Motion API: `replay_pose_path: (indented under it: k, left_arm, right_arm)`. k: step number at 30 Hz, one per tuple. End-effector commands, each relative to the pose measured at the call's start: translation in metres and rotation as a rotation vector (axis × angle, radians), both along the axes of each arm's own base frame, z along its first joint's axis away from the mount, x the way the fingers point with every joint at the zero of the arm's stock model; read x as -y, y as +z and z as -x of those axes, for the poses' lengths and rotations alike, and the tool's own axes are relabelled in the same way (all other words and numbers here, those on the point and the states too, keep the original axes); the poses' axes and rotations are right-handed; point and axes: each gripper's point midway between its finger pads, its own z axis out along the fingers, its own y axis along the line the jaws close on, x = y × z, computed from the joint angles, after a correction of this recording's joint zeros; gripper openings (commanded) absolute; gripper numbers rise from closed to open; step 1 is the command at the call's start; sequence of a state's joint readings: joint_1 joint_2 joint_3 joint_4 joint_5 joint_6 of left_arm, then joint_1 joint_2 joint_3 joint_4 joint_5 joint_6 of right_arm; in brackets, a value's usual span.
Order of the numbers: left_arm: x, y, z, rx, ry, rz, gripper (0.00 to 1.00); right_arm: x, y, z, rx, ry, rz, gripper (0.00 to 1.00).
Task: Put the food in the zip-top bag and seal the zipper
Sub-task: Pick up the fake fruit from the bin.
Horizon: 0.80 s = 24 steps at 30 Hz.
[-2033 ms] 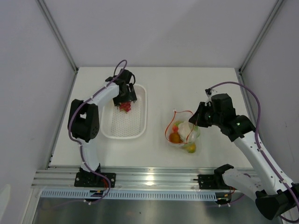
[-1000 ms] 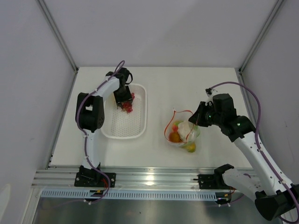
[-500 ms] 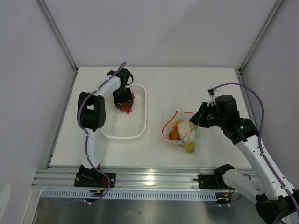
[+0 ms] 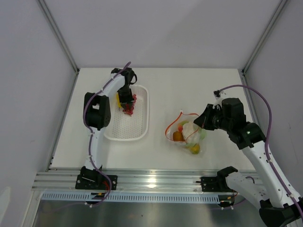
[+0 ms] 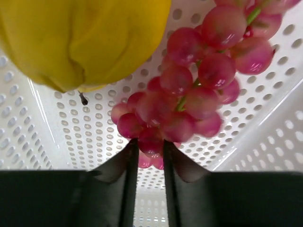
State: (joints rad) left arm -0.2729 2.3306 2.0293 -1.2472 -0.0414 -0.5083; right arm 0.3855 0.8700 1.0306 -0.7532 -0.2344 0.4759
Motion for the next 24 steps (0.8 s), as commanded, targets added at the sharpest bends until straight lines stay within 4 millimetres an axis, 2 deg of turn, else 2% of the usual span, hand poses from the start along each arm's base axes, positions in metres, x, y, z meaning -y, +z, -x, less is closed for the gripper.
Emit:
replay_pose_path:
  k: [1,3,5,6,7,8,10,11,13,14,19,24]
  left_arm:
    - [0.003,0.008,-0.007,0.02,-0.021,0.007,0.22]
    - [0.002,0.005,-0.004,0.013,-0.014,0.002,0.15]
    - [0.002,0.01,-0.006,0.046,-0.007,0.008,0.16]
    - [0.002,0.0,0.0,0.038,-0.005,0.014,0.14]
    - [0.003,0.01,-0.001,0.074,-0.003,0.029,0.14]
    - [0.005,0.005,0.001,0.085,-0.002,0.045,0.13]
    - [0.002,0.0,0.013,0.068,-0.002,0.045,0.06]
    - [0.002,0.005,0.013,0.084,-0.004,0.048,0.03]
    - [0.003,0.001,0.022,0.08,-0.006,0.058,0.01]
    - [0.003,0.01,0.022,0.108,-0.005,0.066,0.01]
    - [0.01,0.03,0.035,0.162,-0.005,0.116,0.0]
    - [0.013,0.063,0.047,0.245,-0.012,0.139,0.01]
  right_arm:
    - [-0.001,0.029,0.0,0.077,0.0,-0.044,0.0]
    - [-0.001,0.03,0.001,0.079,0.003,-0.047,0.0]
    - [0.0,0.028,0.001,0.073,0.002,-0.045,0.0]
    - [0.0,0.028,0.001,0.071,0.001,-0.045,0.0]
    - [-0.001,0.028,0.001,0.072,0.004,-0.047,0.0]
    - [-0.001,0.027,0.001,0.067,0.003,-0.046,0.0]
    - [-0.001,0.025,0.001,0.063,0.006,-0.045,0.0]
    - [-0.001,0.025,0.001,0.062,0.004,-0.046,0.0]
    - [-0.002,0.023,0.001,0.058,0.006,-0.047,0.0]
    - [-0.002,0.021,0.001,0.053,0.005,-0.046,0.0]
    - [-0.006,0.019,0.001,0.044,0.013,-0.063,0.0]
    - [-0.009,0.014,0.0,0.03,0.023,-0.07,0.0]
